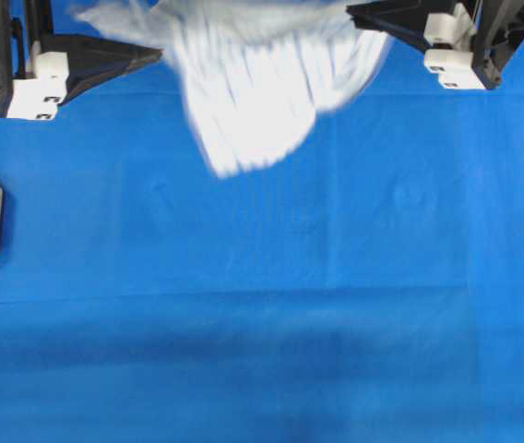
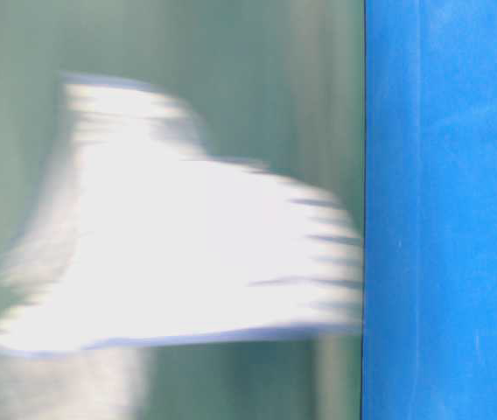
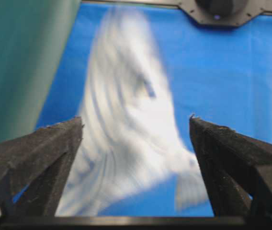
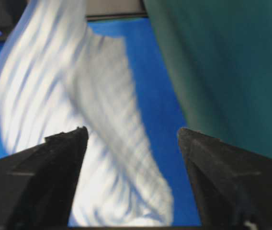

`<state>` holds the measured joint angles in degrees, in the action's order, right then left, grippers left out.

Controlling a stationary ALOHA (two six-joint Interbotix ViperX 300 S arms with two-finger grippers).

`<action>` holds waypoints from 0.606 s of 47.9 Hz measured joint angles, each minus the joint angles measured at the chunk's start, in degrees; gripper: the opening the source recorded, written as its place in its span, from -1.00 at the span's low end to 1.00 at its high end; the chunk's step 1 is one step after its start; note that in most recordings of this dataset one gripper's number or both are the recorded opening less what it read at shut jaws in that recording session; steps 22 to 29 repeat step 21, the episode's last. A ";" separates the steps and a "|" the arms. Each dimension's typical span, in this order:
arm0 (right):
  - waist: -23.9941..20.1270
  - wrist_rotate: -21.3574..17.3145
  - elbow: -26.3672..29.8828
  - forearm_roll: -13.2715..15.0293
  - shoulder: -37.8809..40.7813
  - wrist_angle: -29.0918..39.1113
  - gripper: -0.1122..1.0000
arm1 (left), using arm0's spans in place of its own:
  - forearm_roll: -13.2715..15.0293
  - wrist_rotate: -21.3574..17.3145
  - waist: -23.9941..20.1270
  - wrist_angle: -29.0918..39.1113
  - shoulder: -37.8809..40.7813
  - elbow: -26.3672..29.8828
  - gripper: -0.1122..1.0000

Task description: Lift the towel with both arms.

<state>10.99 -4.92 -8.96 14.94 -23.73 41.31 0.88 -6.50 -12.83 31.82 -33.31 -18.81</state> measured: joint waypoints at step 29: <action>0.00 -0.88 -2.46 0.26 0.00 0.44 0.43 | 0.09 0.35 1.67 -3.16 0.18 -5.89 0.81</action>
